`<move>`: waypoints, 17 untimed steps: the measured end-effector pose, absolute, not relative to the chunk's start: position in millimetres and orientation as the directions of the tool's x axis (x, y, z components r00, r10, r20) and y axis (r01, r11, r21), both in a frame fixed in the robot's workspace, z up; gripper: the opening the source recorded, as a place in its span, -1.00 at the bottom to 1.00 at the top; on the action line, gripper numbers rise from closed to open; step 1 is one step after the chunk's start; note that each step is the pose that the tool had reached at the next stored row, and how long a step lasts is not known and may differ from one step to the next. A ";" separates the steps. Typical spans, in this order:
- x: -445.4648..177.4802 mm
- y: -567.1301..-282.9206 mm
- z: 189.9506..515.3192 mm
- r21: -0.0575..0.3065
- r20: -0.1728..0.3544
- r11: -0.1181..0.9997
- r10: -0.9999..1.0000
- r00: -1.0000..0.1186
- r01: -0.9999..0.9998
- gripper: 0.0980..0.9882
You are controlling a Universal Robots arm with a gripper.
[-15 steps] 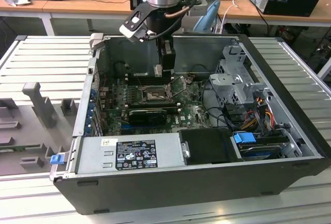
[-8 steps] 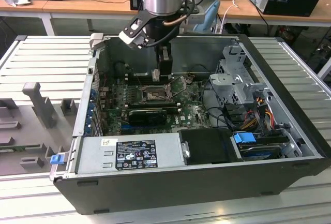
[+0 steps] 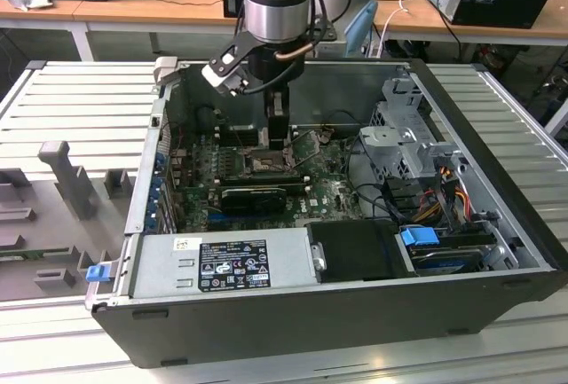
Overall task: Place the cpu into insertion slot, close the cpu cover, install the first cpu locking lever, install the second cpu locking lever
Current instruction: 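Place the cpu into insertion slot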
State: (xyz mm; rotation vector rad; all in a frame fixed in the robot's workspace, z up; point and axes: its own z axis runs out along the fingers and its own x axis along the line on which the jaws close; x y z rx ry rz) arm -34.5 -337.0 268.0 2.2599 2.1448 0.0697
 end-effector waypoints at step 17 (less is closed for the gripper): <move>-38.7 -333.5 230.3 0.047 0.018 -0.001 1.000 0.000 0.999 -0.02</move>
